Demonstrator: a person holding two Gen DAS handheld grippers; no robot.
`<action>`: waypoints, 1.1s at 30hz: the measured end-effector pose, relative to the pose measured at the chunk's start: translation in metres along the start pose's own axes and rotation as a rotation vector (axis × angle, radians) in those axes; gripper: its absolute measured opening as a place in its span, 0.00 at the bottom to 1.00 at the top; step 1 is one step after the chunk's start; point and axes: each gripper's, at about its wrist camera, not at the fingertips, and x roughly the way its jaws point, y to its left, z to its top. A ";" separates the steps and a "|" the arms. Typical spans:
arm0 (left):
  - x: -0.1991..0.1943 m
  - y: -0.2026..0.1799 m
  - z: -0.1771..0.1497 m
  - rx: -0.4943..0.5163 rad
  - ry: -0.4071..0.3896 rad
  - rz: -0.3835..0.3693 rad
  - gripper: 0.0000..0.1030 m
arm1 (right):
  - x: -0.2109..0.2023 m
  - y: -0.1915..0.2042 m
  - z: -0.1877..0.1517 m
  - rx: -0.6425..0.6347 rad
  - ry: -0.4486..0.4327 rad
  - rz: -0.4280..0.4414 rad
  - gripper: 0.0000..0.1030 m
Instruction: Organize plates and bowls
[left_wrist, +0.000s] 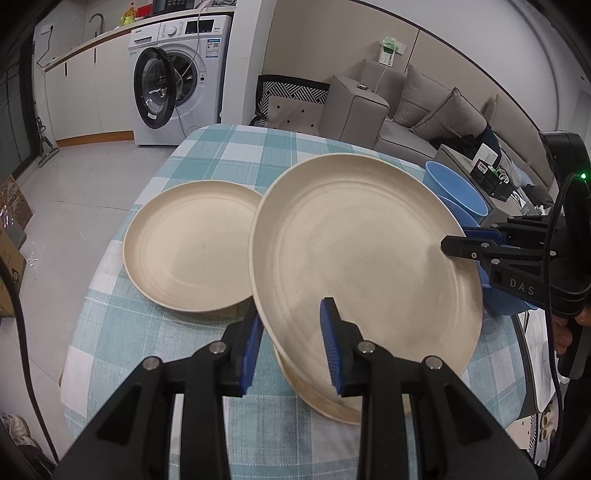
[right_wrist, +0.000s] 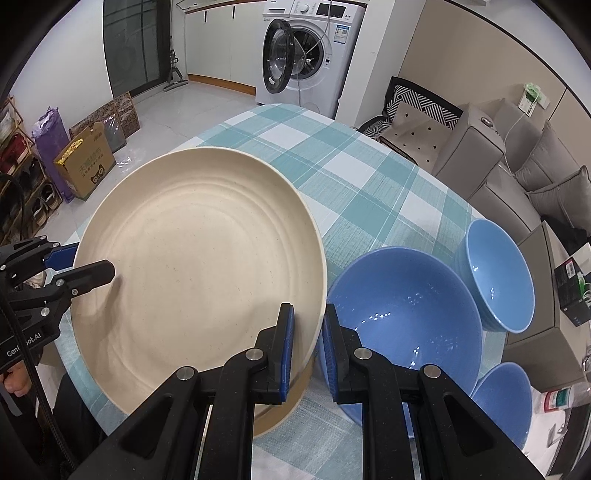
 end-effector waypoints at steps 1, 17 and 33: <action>-0.001 0.001 -0.002 -0.002 -0.001 -0.001 0.28 | 0.000 0.001 -0.002 -0.002 0.001 -0.001 0.15; 0.001 0.000 -0.020 0.009 0.016 0.005 0.28 | 0.005 0.010 -0.021 0.012 0.011 0.002 0.15; 0.015 -0.002 -0.029 0.012 0.045 -0.007 0.28 | 0.024 0.008 -0.030 0.025 0.052 -0.007 0.15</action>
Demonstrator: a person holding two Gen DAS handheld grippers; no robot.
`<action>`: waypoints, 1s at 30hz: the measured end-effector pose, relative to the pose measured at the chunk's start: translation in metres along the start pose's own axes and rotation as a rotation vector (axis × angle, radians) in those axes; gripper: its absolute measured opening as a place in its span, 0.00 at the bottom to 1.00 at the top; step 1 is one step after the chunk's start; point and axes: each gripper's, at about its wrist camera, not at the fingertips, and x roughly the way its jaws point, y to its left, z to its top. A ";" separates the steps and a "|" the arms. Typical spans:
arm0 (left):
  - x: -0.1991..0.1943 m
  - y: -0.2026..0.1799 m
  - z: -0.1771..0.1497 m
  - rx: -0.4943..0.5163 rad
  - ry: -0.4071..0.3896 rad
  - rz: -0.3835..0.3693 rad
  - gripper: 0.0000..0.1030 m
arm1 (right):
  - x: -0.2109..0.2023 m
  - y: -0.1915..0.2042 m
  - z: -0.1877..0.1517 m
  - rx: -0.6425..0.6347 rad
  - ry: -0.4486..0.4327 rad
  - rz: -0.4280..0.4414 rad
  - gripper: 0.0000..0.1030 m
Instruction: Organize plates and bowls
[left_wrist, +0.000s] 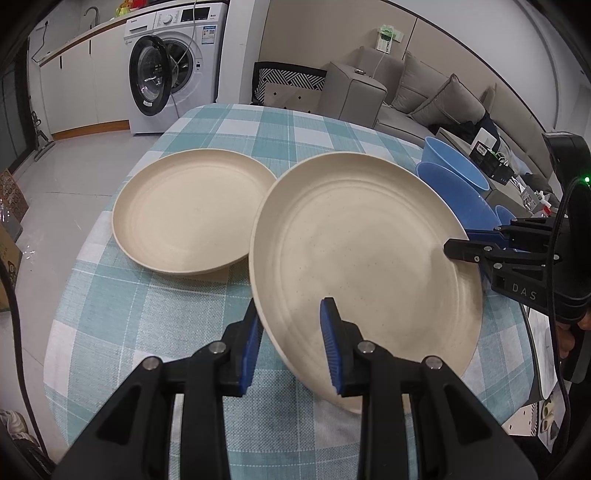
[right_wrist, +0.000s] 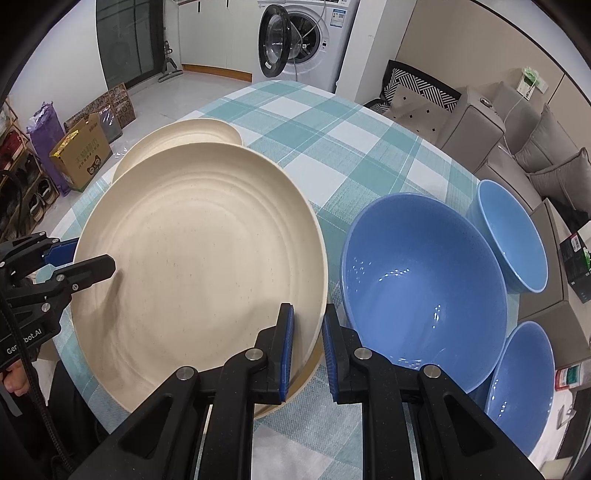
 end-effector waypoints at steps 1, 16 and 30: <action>0.000 0.000 0.000 0.000 0.000 0.000 0.28 | 0.001 0.000 0.000 0.001 0.001 -0.002 0.15; 0.013 0.001 -0.001 -0.007 0.029 -0.008 0.28 | 0.015 0.001 -0.004 0.010 0.030 -0.015 0.15; 0.026 -0.005 -0.005 0.000 0.059 -0.008 0.28 | 0.030 0.002 -0.009 0.010 0.057 -0.033 0.15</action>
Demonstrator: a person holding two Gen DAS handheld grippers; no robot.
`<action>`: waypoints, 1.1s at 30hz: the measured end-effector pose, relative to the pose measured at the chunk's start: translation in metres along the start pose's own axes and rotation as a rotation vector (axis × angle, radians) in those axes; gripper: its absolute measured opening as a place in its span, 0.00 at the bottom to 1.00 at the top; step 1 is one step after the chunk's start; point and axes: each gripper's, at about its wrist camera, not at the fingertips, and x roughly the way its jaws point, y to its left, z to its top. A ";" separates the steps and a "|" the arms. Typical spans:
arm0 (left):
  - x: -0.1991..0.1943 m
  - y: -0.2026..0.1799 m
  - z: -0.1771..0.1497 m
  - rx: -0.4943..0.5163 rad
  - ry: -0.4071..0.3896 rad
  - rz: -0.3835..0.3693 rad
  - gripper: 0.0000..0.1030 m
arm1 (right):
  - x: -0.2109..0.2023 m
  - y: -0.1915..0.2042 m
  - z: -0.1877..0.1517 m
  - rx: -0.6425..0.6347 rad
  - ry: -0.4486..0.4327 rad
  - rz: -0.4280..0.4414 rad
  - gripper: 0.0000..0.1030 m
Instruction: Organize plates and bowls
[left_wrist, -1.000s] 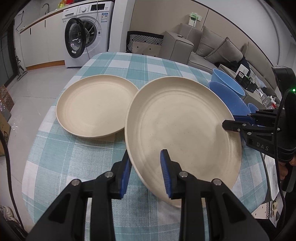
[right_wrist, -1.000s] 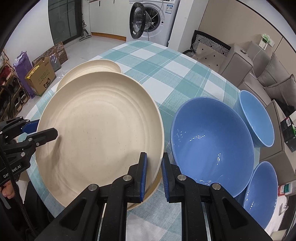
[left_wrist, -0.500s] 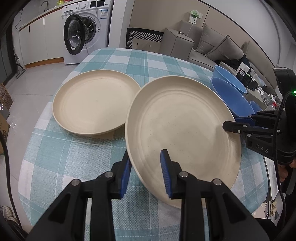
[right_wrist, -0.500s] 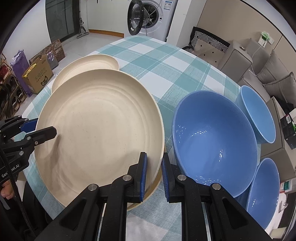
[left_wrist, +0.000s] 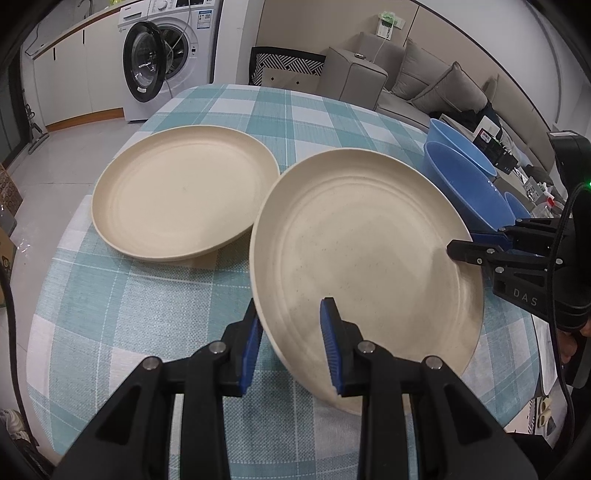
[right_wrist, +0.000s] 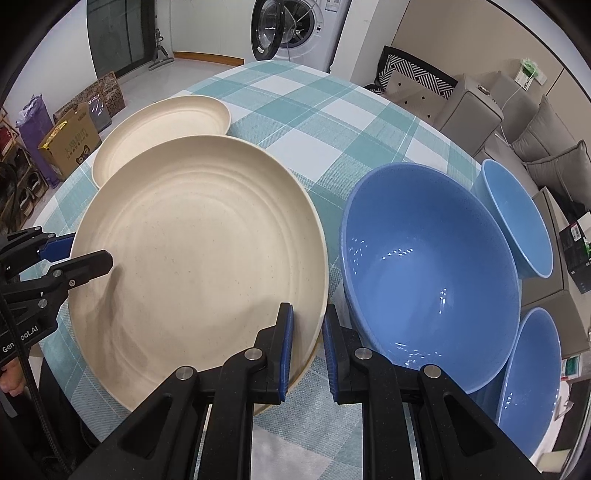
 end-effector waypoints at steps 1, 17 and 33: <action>0.001 0.000 0.000 0.002 0.000 0.002 0.28 | 0.001 0.000 0.000 0.000 0.000 -0.001 0.15; 0.003 -0.011 -0.004 0.055 -0.012 0.055 0.28 | 0.012 0.005 -0.004 -0.020 0.022 -0.033 0.17; 0.006 -0.027 -0.009 0.149 -0.021 0.138 0.33 | 0.017 0.005 -0.010 -0.023 0.031 -0.034 0.18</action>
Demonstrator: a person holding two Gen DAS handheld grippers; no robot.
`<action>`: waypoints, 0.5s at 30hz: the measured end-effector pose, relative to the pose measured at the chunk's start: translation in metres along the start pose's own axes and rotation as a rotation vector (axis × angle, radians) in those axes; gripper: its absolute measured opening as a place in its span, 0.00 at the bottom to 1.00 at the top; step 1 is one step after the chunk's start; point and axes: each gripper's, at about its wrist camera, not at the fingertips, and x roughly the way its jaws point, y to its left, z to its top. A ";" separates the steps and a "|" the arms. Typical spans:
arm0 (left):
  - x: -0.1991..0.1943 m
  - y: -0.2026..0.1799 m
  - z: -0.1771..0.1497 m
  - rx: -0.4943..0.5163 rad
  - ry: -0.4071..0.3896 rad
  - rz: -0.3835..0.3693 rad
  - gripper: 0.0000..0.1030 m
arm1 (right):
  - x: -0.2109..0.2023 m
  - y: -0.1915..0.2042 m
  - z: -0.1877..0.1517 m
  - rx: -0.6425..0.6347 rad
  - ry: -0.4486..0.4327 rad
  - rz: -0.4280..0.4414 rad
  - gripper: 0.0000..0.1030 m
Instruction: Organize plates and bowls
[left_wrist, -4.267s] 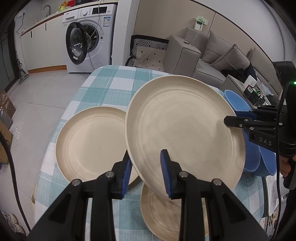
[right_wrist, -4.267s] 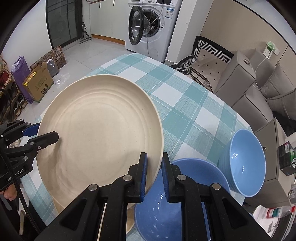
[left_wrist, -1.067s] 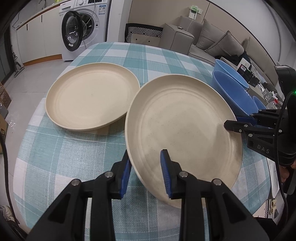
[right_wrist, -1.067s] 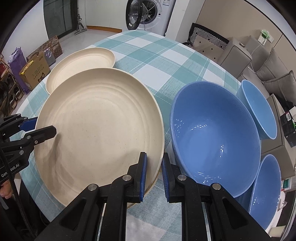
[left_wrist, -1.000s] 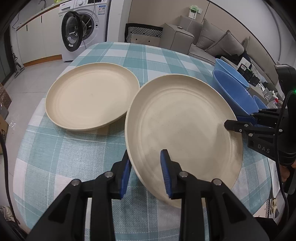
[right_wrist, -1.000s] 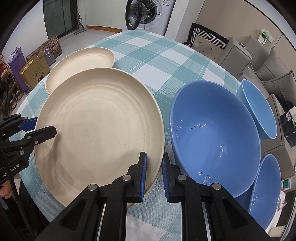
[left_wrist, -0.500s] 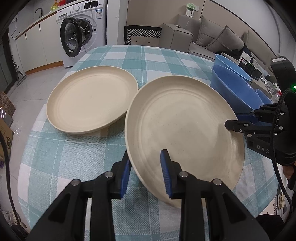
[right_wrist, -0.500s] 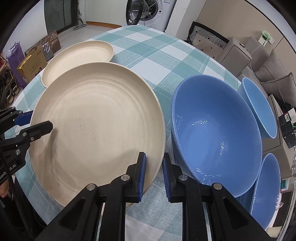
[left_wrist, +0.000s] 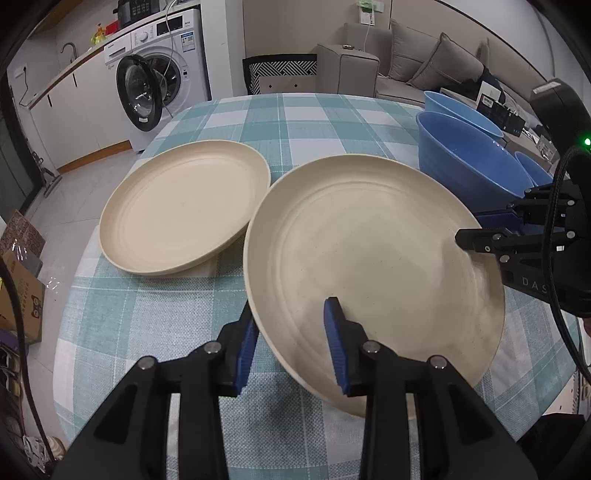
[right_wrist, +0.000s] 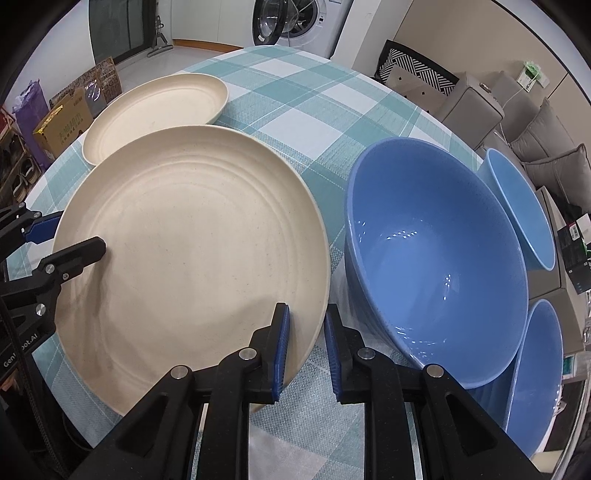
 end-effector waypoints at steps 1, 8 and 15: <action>0.000 -0.001 0.000 0.005 0.000 0.002 0.33 | 0.000 0.000 0.000 0.000 0.000 -0.002 0.18; 0.000 -0.005 -0.001 0.038 0.000 0.030 0.36 | -0.007 0.004 -0.001 -0.016 -0.026 0.018 0.18; 0.001 -0.008 -0.004 0.074 0.000 0.073 0.39 | -0.010 0.009 -0.002 -0.027 -0.029 0.029 0.18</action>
